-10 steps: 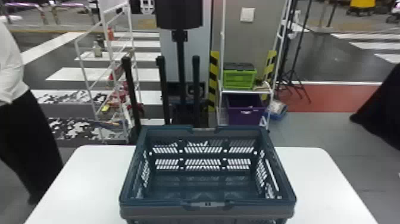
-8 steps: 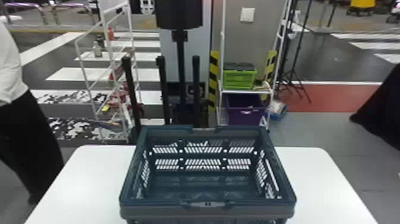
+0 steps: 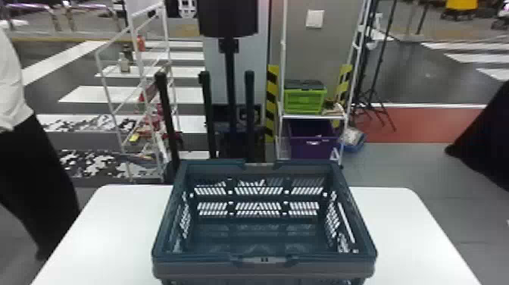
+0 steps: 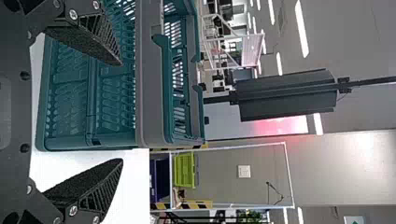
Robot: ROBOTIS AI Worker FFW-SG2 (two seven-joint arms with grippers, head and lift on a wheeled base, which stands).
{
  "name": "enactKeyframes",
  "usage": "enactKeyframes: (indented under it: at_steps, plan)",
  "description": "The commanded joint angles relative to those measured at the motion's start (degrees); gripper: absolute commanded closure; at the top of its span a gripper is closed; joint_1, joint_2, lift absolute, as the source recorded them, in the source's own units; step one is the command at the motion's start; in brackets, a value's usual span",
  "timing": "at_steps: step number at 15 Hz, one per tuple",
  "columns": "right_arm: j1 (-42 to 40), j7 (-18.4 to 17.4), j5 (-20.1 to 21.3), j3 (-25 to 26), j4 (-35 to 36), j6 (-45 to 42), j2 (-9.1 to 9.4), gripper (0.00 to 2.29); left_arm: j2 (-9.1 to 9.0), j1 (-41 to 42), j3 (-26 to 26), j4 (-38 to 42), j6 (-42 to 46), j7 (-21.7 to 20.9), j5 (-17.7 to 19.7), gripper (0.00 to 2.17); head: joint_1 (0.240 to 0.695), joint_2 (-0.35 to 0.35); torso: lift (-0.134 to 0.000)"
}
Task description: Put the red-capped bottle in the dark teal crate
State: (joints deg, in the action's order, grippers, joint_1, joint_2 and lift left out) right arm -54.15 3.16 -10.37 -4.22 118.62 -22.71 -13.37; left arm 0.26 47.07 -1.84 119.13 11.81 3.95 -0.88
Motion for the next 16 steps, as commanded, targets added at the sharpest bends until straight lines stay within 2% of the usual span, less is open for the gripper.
enactKeyframes:
  at_steps: [1,3,7,10,11,13,14,15,16]
  plan:
    - [-0.08,0.00,0.00,0.00,0.03,0.00,-0.08,0.15,0.18,0.13,-0.09,1.10,-0.52,0.00,-0.09,1.73,0.499,0.000,0.000]
    - [-0.16,0.00,0.00,0.00,0.12,0.00,-0.08,0.15,0.62,-0.22,-1.50,4.18,-3.51,-0.08,-0.18,1.73,0.499,0.000,0.000]
    - [-0.43,0.00,0.00,0.00,0.03,-0.35,-0.08,0.15,2.20,-5.06,-6.86,14.90,-19.50,-1.49,0.18,1.73,0.499,0.000,0.000]
    - [-0.60,0.00,0.00,0.09,0.03,-0.53,0.01,0.15,3.17,-13.76,-10.28,21.76,-37.61,-6.15,0.18,1.73,0.499,0.000,0.000]
    - [-0.69,0.00,0.00,0.09,0.03,-0.70,0.10,0.15,4.31,-17.71,-10.90,23.78,-45.52,-7.73,0.44,1.73,0.499,0.000,0.000]
    - [-0.96,0.00,0.00,0.09,0.03,-1.05,0.27,0.15,6.59,-25.89,-10.81,25.98,-59.58,-13.97,0.18,1.73,0.499,0.000,0.000]
    - [-1.04,0.00,0.00,0.09,-0.06,-1.05,0.45,0.15,6.86,-30.02,-10.72,25.89,-63.45,-18.19,-0.09,1.73,0.499,0.000,0.000]
    - [-1.13,0.00,0.00,0.09,-0.06,-1.05,0.62,0.15,7.21,-33.53,-9.32,24.83,-66.79,-19.95,-0.53,1.73,0.499,0.000,0.000]
    - [-1.22,0.00,0.09,0.09,-0.06,-1.05,0.62,0.15,8.61,-36.96,-6.86,23.87,-70.30,-21.88,-2.11,1.73,0.499,0.000,0.000]
